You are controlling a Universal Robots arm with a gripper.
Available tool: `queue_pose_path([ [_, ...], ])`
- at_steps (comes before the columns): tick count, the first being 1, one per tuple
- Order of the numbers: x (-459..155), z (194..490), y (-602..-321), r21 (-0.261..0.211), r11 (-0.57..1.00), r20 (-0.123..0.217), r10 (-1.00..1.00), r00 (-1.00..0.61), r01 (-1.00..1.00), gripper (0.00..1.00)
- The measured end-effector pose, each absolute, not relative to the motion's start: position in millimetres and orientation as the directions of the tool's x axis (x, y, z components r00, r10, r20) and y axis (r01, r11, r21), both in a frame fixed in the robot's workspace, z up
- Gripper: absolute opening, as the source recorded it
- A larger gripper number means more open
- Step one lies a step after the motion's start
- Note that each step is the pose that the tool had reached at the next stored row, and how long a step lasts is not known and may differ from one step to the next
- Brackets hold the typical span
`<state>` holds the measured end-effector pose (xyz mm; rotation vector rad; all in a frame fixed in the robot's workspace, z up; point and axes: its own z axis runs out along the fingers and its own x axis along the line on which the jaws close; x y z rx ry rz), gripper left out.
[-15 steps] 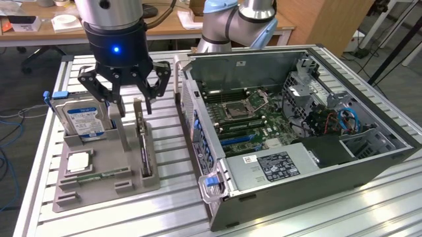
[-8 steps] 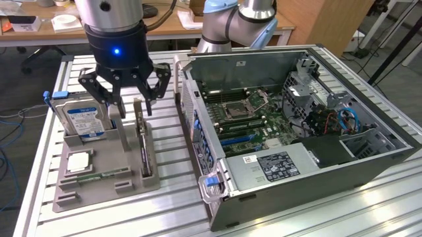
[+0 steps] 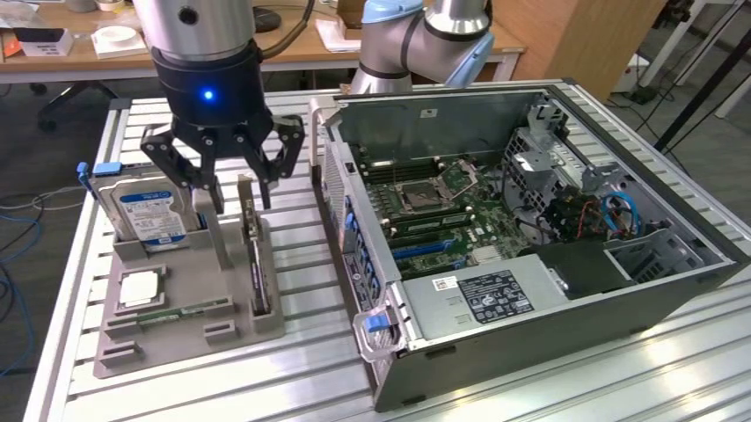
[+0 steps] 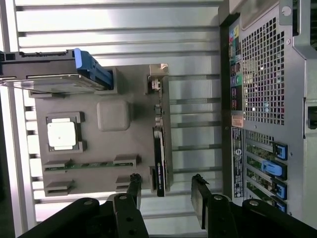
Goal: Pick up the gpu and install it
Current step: 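Pick up the gpu and move the gpu toward the slot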
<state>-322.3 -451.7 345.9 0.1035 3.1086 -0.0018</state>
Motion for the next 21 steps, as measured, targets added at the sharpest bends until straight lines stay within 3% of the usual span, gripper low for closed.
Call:
queue_pose_path([
  [21,-322.3,338.8,-451.7,-0.021,0.998,-0.033,0.066,-0.997,0.067,0.53],
])
